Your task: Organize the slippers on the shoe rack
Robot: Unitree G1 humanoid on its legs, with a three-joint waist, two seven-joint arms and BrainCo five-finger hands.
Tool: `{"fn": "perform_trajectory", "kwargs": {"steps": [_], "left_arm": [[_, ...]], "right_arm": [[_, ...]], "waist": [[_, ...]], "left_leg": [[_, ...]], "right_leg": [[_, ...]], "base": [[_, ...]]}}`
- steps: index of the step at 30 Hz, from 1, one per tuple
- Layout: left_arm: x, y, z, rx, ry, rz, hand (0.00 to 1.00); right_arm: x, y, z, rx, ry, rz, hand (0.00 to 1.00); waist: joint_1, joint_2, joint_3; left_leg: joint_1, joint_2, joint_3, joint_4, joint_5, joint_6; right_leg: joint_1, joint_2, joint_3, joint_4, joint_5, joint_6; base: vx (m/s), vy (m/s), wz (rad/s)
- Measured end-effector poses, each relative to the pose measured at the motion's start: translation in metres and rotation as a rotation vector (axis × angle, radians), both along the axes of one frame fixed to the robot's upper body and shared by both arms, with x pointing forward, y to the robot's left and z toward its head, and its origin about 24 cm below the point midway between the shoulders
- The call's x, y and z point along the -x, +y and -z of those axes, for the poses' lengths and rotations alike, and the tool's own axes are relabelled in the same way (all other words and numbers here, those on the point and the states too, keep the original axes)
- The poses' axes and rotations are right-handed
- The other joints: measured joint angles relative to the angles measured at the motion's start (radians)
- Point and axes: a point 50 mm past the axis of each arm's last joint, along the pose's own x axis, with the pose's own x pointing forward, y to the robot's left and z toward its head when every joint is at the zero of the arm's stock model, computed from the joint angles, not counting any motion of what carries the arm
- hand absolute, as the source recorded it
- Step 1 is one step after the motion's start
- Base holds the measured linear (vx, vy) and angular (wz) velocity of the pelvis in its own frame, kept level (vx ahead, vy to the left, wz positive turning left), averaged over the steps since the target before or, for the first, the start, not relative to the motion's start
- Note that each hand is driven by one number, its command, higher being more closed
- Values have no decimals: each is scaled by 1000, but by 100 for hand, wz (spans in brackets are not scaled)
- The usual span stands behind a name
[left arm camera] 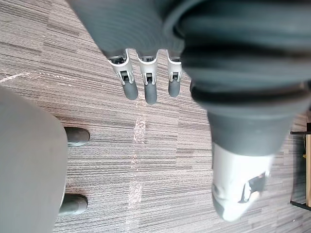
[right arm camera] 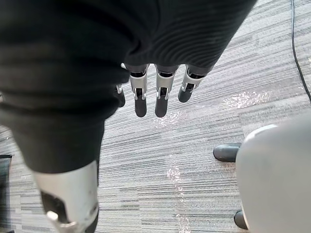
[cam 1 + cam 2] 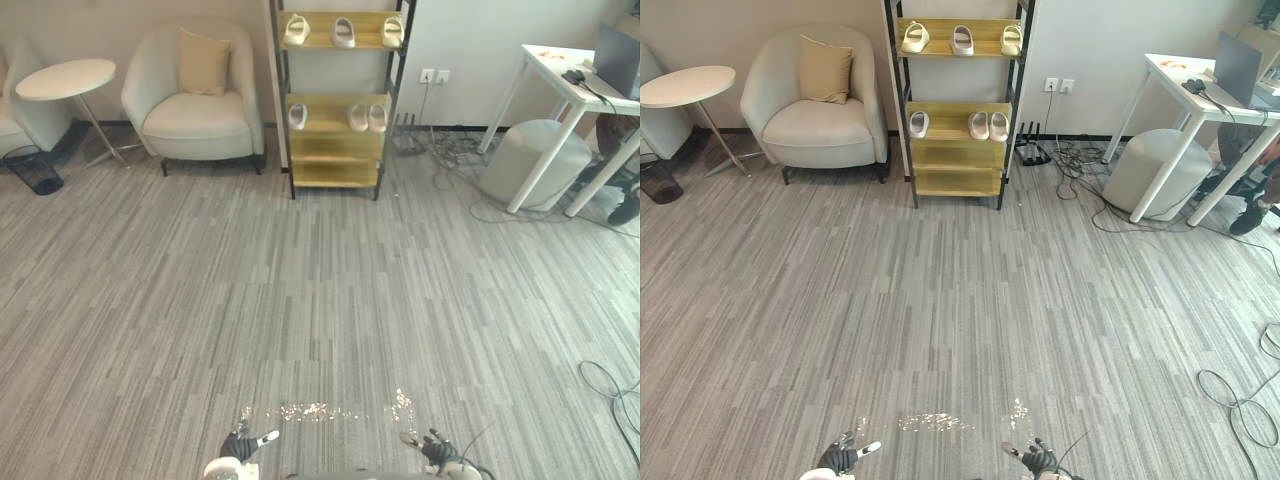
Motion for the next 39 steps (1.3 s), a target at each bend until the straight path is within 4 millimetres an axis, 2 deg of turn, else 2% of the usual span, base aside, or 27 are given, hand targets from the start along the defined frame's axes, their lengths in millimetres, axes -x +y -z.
{"fn": "perform_trajectory", "kwargs": {"steps": [5,8,12,15,16,17,18,19,20,22,24,26,27,28,29,30,31,33,34,35,36,37,38,39], "left_arm": [[-2,4,-1,-23,-1,33,0],[-2,5,-1,-30,-3,43,0],[-7,4,-2,-32,-14,50,0],[-10,6,-3,-35,-22,52,0],[-10,6,-4,-37,-23,54,0],[-11,6,-4,-36,-25,53,0],[-14,2,-4,-28,-31,57,0],[-14,3,-4,-29,-30,57,0],[-18,4,-5,-34,-39,60,0],[-22,6,-7,-41,-47,62,0],[-23,5,-7,-39,-49,62,0],[-26,1,-7,-27,-54,64,0],[-29,-3,-7,-19,-59,67,0],[-30,-5,-8,-17,-61,76,0],[-30,-5,-8,-16,-62,77,0],[-30,-5,-7,-14,-61,77,0],[-30,-11,-7,-2,-60,74,0],[-39,-18,-9,16,-89,80,0],[-40,-23,-9,33,-92,68,0],[-41,-26,-10,50,-103,42,0],[-44,-26,-12,55,-121,31,0],[-46,-25,-13,55,-132,28,0],[-52,-25,-17,53,-163,25,0],[-57,-26,-21,58,-189,26,0]], "right_arm": [[-2,6,0,-10,-3,-25,0],[-3,5,0,-8,-3,-29,0],[-9,5,-2,-4,-15,-43,0],[-10,5,-2,-3,-20,-43,0],[-11,5,-3,-3,-25,-43,0],[-11,5,-3,-3,-26,-43,0],[-14,3,-4,2,-39,-41,0],[-17,3,-6,1,-54,-32,0],[-19,1,-7,2,-69,-14,0],[-20,2,-7,-4,-74,-7,0],[-23,2,-8,-4,-83,-7,0],[-34,-1,-12,6,-108,-14,0],[-41,-4,-15,15,-129,-21,0],[-42,-4,-16,17,-136,-21,0],[-40,-4,-15,17,-134,-20,0],[-39,-4,-15,16,-132,-18,0],[-42,-9,-17,24,-144,-12,0],[-42,-8,-17,23,-144,-12,0],[-41,-12,-17,30,-141,-9,0],[-39,-12,-17,34,-138,-7,0],[-37,-11,-17,28,-138,0,0],[-37,-10,-16,21,-139,6,0],[-37,-5,-16,8,-142,13,0],[-38,-1,-16,-2,-148,20,0]], "waist": [[0,-17,9],[1,-17,9],[5,-14,20],[6,-16,33],[6,-21,35],[6,-21,36],[13,-14,44],[19,-13,50],[19,-15,70],[18,-30,77],[16,-29,79],[6,-10,95],[0,12,110],[-5,16,113],[-7,8,111],[-8,3,109],[-14,28,108],[-14,46,107],[-16,59,116],[-14,70,126],[-10,65,134],[-8,65,135],[-3,44,148],[4,34,152]], "left_leg": [[-1,-2,7,3,-1,1],[-20,-6,13,16,-8,9],[-79,-11,22,112,-68,24],[-109,-20,27,212,-147,41],[-111,-31,26,244,-182,47],[-110,-32,28,252,-191,50],[-100,-32,37,272,-204,58],[-87,-32,42,277,-207,61],[-48,-37,43,281,-221,67],[-10,-37,36,274,-242,70],[27,-22,25,237,-248,66],[65,14,22,191,-253,56],[89,46,22,174,-259,44],[98,59,23,175,-263,35],[117,59,21,176,-275,11],[129,58,18,176,-284,-5],[144,93,-2,195,-300,-32],[76,103,-17,330,-274,-74],[19,115,-18,487,-246,-99],[-89,143,-22,764,-169,-91],[-164,174,0,968,-166,-92],[-191,191,19,1028,-166,-92],[-250,231,69,1109,-167,-88],[-307,259,105,1126,-173,-79]], "right_leg": [[-2,-2,7,0,0,0],[-14,-7,12,0,0,0],[-64,-20,14,68,-45,19],[-124,-46,16,237,-148,40],[-150,-67,15,335,-193,63],[-163,-73,12,369,-200,71],[-228,-91,-5,529,-210,83],[-267,-104,-12,628,-209,81],[-328,-130,-28,788,-212,63],[-367,-153,-68,887,-260,56],[-399,-156,-118,872,-291,51],[-446,-127,-168,773,-287,38],[-470,-89,-187,673,-250,17],[-478,-66,-184,592,-203,10],[-474,-51,-175,487,-131,-11],[-469,-51,-170,446,-87,-27],[-458,-34,-184,472,-36,-70],[-432,-28,-209,461,-78,-86],[-380,-14,-218,427,-92,-89],[-294,-3,-221,370,-103,-94],[-219,7,-221,336,-113,-100],[-185,10,-219,323,-118,-105],[-116,9,-211,296,-126,-108],[-68,6,-200,265,-131,-106]], "base": [[-13,-10,-4],[-12,-2,-5],[13,23,-6],[51,55,-1],[87,72,0],[121,87,-11],[137,113,-14],[204,149,-13],[283,128,-3],[288,61,2],[305,-6,10],[341,-64,6],[303,-86,7],[480,-148,15],[355,-128,18],[615,-235,23],[656,-263,38],[563,-223,38],[548,-184,24],[519,-171,20],[590,-181,7],[441,-134,-9],[494,-124,-20],[381,-78,-23]]}}
